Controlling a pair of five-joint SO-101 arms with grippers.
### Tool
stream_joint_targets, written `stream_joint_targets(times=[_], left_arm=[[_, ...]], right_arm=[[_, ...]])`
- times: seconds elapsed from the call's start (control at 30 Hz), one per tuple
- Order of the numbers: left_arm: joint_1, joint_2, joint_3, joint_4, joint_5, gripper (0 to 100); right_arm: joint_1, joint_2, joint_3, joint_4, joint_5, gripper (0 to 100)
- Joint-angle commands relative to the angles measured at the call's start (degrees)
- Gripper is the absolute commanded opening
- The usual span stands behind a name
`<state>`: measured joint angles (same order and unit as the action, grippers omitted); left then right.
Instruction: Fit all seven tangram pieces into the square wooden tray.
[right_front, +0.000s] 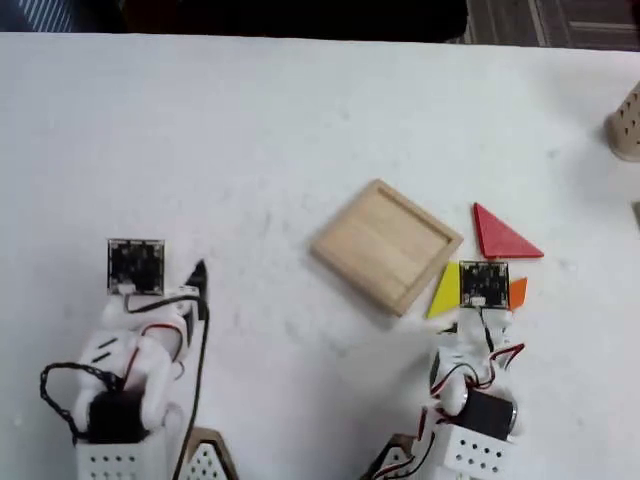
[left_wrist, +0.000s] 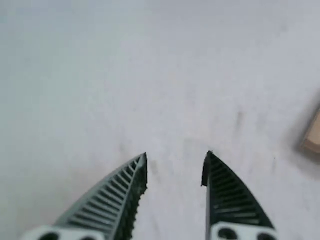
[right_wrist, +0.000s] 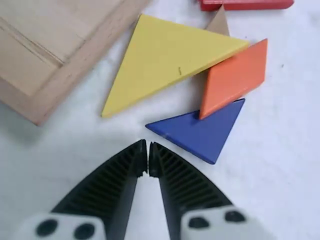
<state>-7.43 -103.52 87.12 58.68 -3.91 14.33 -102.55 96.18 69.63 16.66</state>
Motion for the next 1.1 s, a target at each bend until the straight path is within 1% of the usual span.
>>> stream_joint_targets(times=[0.0, 0.07, 0.2, 0.3, 0.43, 0.57, 0.67, 0.8, 0.9, 1.0, 1.07], left_arm=[[1.5, 1.0, -9.9, 1.7, -1.2, 18], [2.3, 5.8, -13.7, 1.8, -1.1, 18], [4.3, 22.4, -24.8, 1.8, -1.0, 18], [7.2, 34.0, -32.7, 1.8, -1.0, 18], [14.9, 45.0, -40.3, 1.5, -1.0, 18], [24.2, 54.8, -46.7, 1.0, 1.9, 18], [29.2, 64.2, -51.1, -1.7, 2.4, 18], [33.0, 77.7, -55.8, -6.8, 2.4, 18], [34.2, 87.1, -58.3, -12.7, 2.2, 18], [33.9, 95.4, -59.9, -19.4, 2.1, 18], [33.7, 100.7, -61.3, -22.1, 2.1, 18]], right_arm=[[0.7, -0.7, 0.4, 0.2, 0.4, 2.1], [0.7, -0.7, 0.4, 0.2, 0.4, 2.1], [0.9, -0.7, 0.4, 0.2, 0.4, 2.1], [0.9, -0.7, 0.4, 0.2, 0.4, 2.1], [1.0, -0.7, 0.4, 0.2, 0.4, 2.1], [0.9, -0.7, 0.4, 0.1, 0.4, 2.1], [0.9, -0.7, 0.4, 0.1, 0.4, 2.1], [0.9, -0.7, 0.4, 0.1, 0.4, 2.1], [0.9, -0.7, 0.4, 0.1, 0.4, 2.1], [0.9, -0.7, 0.4, 0.1, 0.4, 2.1], [0.8, -0.7, 0.4, 0.1, 0.4, 2.1]])
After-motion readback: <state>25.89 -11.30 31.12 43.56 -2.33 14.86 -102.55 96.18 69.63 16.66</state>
